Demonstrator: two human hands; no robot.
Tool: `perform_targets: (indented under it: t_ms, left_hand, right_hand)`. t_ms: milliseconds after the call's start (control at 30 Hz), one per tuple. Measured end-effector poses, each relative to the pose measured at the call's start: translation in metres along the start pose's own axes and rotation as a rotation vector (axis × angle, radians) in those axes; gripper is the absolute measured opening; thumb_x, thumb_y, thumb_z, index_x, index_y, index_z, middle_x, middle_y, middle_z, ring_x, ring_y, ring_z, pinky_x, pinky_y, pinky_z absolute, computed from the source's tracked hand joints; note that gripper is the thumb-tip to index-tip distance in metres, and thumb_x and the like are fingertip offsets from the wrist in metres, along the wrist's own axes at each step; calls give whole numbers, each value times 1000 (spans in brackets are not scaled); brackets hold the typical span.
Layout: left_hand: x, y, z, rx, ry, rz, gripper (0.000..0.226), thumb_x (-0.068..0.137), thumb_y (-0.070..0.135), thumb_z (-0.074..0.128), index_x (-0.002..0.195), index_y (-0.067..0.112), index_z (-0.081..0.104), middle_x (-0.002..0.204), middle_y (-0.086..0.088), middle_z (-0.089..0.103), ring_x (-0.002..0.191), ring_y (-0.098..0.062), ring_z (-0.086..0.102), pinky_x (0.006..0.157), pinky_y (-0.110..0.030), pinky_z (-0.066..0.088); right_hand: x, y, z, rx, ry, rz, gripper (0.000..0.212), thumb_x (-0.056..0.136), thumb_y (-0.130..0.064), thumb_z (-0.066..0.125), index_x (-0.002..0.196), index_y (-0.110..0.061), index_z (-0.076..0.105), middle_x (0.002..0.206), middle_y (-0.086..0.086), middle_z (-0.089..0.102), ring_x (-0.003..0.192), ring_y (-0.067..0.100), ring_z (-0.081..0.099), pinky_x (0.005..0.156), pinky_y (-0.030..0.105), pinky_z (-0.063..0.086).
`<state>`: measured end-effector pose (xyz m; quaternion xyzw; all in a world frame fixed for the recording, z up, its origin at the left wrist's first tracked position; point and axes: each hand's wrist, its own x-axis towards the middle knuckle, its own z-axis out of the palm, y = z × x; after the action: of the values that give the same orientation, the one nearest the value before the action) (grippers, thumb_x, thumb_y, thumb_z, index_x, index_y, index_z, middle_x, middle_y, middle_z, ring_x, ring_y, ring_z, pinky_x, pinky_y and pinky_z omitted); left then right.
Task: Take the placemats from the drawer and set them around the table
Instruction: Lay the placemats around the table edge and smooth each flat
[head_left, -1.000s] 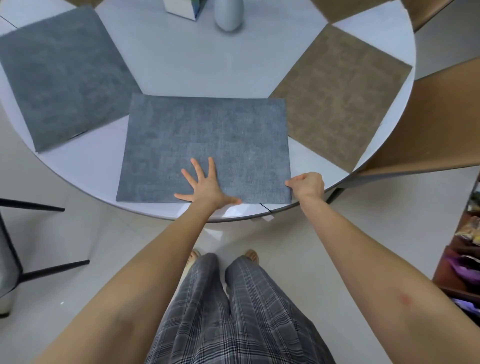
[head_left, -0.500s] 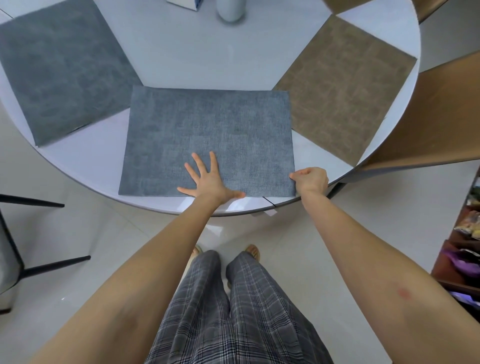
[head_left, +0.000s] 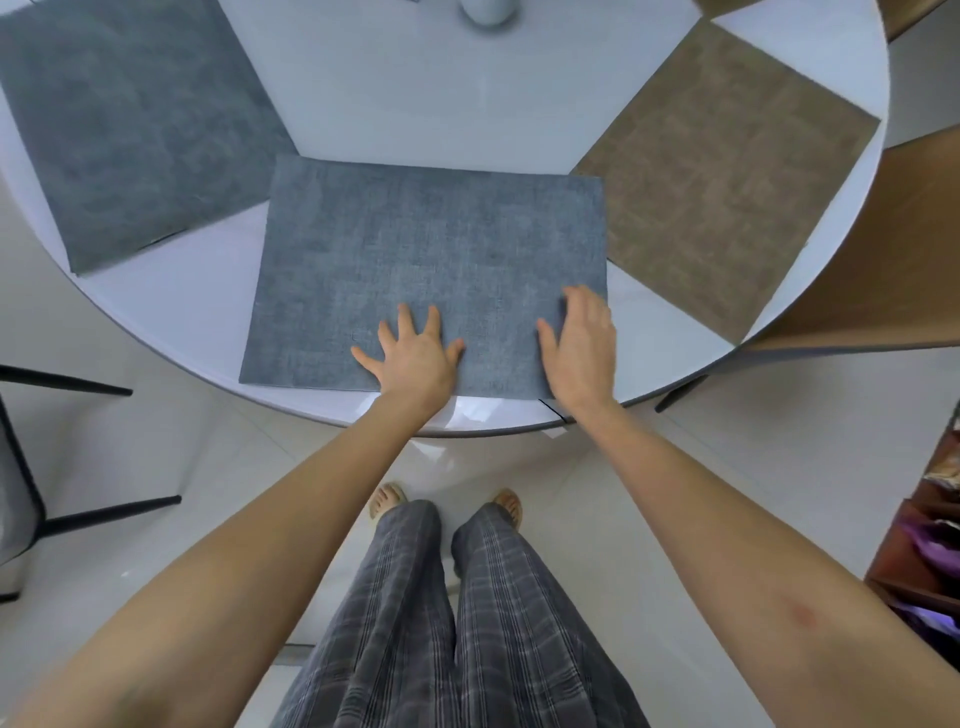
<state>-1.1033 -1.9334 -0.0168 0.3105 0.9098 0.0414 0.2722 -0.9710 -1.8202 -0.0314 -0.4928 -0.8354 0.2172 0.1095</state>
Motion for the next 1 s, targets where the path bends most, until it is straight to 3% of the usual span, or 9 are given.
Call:
perform_targets:
  t_ms: [100,233,400,567,633,733,833,933,1000]
  left_hand:
    - [12,-17,1,132,90,40,61,100,53,23,153,32,4,161,-7,-3,147,-32,-7,109,-69,-4]
    - [17,-24,17,147,81,47,66,98,59,16,151,35,-13,160,-4,-22,146,-34,-19,108,-71,-4]
    - [20,-28,18,222,184,94,68,96,60,25,154,29,6,161,-13,0,145,-44,0,110,-69,2]
    - [23,-40,12,225,238,172,64,96,57,35,151,26,25,156,-17,20,140,-42,19,110,-67,5]
    - [26,-45,11,195,242,229,60,98,51,35,151,23,26,155,-19,21,143,-38,16,113,-65,2]
    - [34,-52,12,159,230,334,60,101,46,31,153,18,19,161,-14,10,149,-32,1,117,-55,-5]
    - [43,-76,10,144,210,407,62,101,47,24,153,15,15,162,-10,7,149,-30,1,119,-45,-5]
    - [42,-121,6,238,239,405,66,98,52,11,154,18,11,162,-7,5,149,-27,1,121,-44,-3]
    - [40,-150,4,255,256,396,64,99,51,13,154,20,8,162,-6,4,149,-27,0,121,-45,-3]
  right_hand:
    - [12,-32,38,-129,-143,-259,61,98,-37,44,149,-9,26,158,13,18,147,27,12,119,39,9]
    - [9,-25,60,-337,-208,-403,64,99,-49,24,152,-13,14,160,9,11,148,24,8,121,39,5]
    - [-5,28,34,-369,-190,-319,64,99,-50,20,153,-16,15,160,6,13,148,24,10,121,39,8]
    - [-22,61,6,-382,-194,-158,66,97,-50,10,153,-15,7,161,8,5,149,24,3,121,38,2]
    - [-24,43,5,-365,-177,-103,68,97,-49,9,152,-10,7,160,12,3,149,25,1,121,40,1]
    - [-23,-21,24,-275,-165,-243,64,99,-40,20,151,-3,16,159,14,9,148,25,6,121,39,3]
    - [-20,-77,63,-194,-239,-300,57,102,-30,31,151,-3,17,160,13,9,148,24,6,121,37,1]
    - [-23,-95,90,-267,-218,-234,57,102,-32,30,152,-8,13,160,10,7,149,23,4,121,39,1]
    - [-25,-92,94,-324,-194,-243,57,103,-35,26,152,-10,12,161,8,8,149,22,5,121,39,3]
